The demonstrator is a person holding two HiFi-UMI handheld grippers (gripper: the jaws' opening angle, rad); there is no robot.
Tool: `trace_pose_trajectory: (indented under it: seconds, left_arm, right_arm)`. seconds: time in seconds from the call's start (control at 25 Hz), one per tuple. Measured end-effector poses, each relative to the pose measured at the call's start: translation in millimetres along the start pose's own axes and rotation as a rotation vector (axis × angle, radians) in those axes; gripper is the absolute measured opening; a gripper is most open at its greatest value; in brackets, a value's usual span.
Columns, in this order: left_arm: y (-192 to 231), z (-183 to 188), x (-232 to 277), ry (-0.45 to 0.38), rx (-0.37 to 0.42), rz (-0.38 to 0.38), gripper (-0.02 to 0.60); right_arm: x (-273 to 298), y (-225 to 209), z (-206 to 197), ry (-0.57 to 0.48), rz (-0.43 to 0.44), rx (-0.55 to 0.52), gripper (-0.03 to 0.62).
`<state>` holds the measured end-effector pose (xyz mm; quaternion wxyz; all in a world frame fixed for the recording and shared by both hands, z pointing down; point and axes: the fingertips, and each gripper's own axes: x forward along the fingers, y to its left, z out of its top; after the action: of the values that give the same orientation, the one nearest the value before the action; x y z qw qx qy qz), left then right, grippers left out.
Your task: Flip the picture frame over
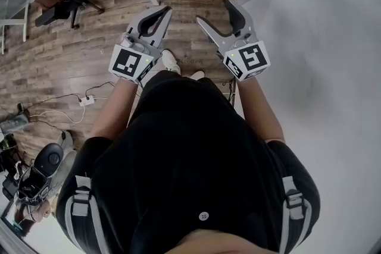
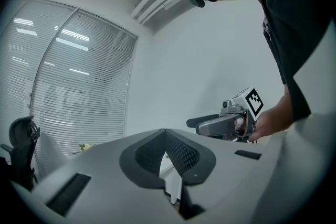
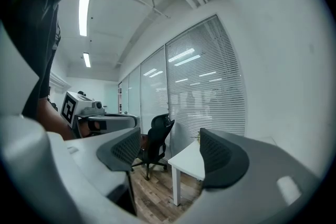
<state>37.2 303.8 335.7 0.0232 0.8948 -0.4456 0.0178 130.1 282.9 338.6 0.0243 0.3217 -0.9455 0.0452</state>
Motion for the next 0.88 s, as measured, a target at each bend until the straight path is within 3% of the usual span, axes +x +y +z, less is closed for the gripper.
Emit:
trace_pose_trajectory:
  seconds: [0.6, 0.88]
  left_arm:
    - [84.2, -4.8, -5.8, -0.004, -0.029, -0.025, 0.005]
    - [103.9, -7.1, -20.5, -0.016, -0.025, -0.055, 0.005]
  right_arm:
    - [84.3, 8.0, -4.2, 0.067, -0.002, 0.013, 0.351]
    - [104.7, 20.6, -3.4, 0.089, -0.018, 0.01, 0.351]
